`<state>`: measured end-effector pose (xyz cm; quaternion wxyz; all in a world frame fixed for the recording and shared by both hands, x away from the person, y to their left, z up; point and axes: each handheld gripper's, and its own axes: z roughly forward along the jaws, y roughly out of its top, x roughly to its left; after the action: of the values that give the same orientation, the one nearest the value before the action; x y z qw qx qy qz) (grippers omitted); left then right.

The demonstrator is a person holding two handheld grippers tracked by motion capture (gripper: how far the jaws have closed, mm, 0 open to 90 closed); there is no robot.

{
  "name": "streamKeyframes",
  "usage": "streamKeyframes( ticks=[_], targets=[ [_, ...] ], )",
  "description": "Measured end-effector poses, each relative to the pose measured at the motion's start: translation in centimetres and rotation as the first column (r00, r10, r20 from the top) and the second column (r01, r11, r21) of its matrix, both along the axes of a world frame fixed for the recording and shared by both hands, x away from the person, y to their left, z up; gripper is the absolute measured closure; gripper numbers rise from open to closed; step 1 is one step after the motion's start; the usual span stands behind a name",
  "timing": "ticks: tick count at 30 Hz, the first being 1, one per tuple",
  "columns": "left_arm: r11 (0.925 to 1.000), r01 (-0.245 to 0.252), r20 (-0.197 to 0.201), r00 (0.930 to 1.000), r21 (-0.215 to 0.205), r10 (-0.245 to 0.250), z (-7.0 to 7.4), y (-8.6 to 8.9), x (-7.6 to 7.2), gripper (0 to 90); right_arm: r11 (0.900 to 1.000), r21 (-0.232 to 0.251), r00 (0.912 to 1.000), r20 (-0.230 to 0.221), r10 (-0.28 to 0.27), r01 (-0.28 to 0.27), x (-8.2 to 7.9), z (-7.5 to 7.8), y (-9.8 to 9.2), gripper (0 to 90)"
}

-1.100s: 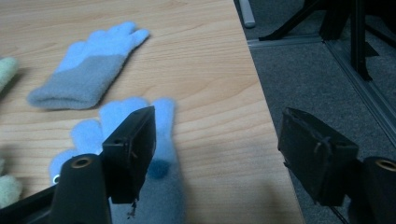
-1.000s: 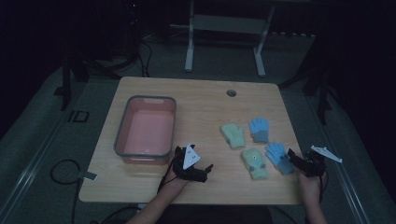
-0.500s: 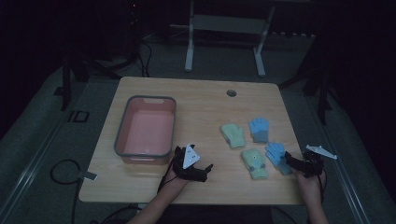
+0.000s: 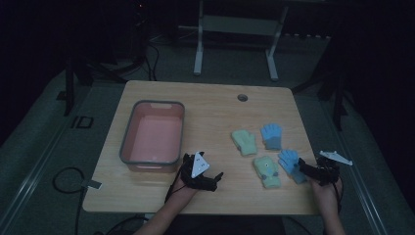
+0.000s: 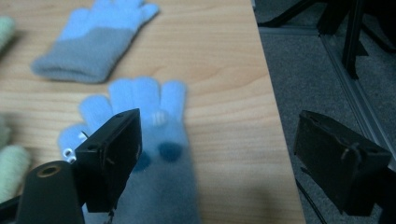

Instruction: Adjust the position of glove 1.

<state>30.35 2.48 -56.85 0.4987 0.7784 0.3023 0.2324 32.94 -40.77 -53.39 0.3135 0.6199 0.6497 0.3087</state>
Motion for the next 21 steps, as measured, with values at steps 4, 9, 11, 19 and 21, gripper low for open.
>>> streamKeyframes(
  ticks=[4, 9, 11, 19, 21],
  targets=[
    [1.0, 0.003, 0.004, 1.0, 0.001, -0.003, 0.0, 0.0, 0.0, 1.6, 1.0, 0.008, 1.0, 0.005, -0.003, 0.003, 0.0, 0.7, -0.2, 17.8],
    [1.0, 0.003, 0.006, 1.0, 0.003, -0.003, 0.0, -0.1, -0.1, 1.6, 1.0, 0.017, 0.9996, 0.028, -0.003, 0.003, -0.1, 2.0, -0.4, 17.9],
    [1.0, 0.003, 0.003, 1.0, 0.001, -0.003, 0.0, 0.0, 0.0, 1.6, 1.0, 0.021, 0.9995, 0.032, 0.001, -0.002, -0.1, 2.5, -0.4, 17.9],
    [1.0, 0.003, 0.005, 1.0, 0.002, -0.003, 0.0, 0.0, 0.0, 1.6, 0.999, 0.016, 0.9971, 0.061, 0.045, -0.047, 0.1, 4.7, 0.3, 19.6],
    [1.0, 0.003, 0.007, 1.0, 0.004, -0.003, 0.0, -0.1, -0.1, 1.6, 0.999, 0.011, 0.9959, 0.074, 0.052, -0.053, 0.3, 5.2, 0.5, 19.6]
  ],
)
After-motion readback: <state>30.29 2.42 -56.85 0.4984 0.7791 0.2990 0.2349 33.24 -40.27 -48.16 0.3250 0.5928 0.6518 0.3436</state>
